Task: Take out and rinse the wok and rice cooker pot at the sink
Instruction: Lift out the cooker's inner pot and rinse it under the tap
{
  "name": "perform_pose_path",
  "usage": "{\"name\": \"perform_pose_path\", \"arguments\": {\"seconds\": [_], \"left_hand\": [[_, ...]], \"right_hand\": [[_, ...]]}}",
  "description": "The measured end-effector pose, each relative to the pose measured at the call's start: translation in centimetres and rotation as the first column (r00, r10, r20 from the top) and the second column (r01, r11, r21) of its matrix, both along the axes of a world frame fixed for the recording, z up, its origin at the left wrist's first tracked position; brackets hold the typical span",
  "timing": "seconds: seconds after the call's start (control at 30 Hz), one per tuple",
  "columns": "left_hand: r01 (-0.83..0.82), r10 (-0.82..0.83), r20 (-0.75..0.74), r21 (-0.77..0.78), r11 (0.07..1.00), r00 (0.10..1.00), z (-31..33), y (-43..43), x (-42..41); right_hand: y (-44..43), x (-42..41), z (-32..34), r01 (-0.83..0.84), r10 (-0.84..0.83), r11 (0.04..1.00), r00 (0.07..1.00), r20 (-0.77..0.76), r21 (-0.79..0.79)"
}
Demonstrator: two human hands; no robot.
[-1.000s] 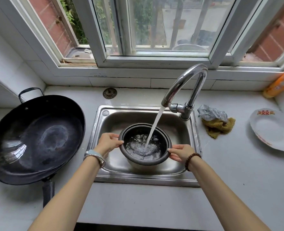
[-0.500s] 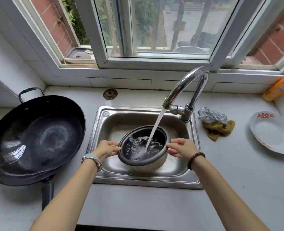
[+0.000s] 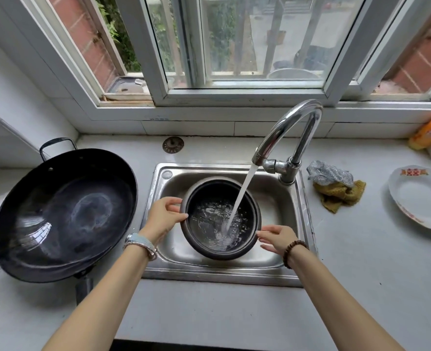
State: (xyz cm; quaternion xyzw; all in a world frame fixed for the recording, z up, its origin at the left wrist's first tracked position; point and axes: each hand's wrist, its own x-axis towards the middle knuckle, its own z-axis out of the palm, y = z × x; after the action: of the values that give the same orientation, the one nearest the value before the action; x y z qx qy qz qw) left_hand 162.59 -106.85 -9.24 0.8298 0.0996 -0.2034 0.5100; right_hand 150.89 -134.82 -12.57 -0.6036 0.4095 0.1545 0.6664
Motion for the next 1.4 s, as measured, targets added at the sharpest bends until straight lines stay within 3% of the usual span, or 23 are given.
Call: {"name": "perform_pose_path", "arguments": {"seconds": [0.23,0.53,0.87,1.03,1.13,1.23,1.4], "left_hand": [[0.067,-0.068,0.11,0.015,0.998,0.992,1.0,-0.2,-0.9],[0.018,-0.024,0.202,0.035,0.999,0.979,1.2,-0.4,-2.1],[-0.078,0.068,0.357,0.016,0.997,0.932,2.7,0.2,-2.8],[-0.12,0.1,0.439,0.018,0.993,0.893,4.0,-0.1,-3.0],[-0.138,0.104,0.467,0.039,0.99,0.878,4.3,0.0,-3.2],[-0.136,0.1,0.478,0.04,0.99,0.872,4.5,0.1,-3.4],[-0.112,0.072,0.551,0.038,0.993,0.831,5.3,-0.1,-4.4]], "right_hand": [[-0.4,0.2,0.3,-0.048,0.104,0.931,0.985,0.136,-0.362],[-1.1,2.2,0.7,-0.045,0.186,0.864,0.954,0.235,-0.502],[-0.8,7.1,1.0,-0.046,0.247,0.85,0.914,0.321,-0.524],[-0.8,8.7,1.0,-0.104,0.261,0.883,0.919,0.295,-0.458],[-0.5,9.5,2.1,-0.153,0.201,0.969,0.945,0.258,-0.194],[-0.4,9.8,2.8,-0.162,0.156,0.987,0.966,0.207,0.014],[-0.5,10.5,2.2,-0.164,0.128,0.967,0.974,0.186,0.193]]}}
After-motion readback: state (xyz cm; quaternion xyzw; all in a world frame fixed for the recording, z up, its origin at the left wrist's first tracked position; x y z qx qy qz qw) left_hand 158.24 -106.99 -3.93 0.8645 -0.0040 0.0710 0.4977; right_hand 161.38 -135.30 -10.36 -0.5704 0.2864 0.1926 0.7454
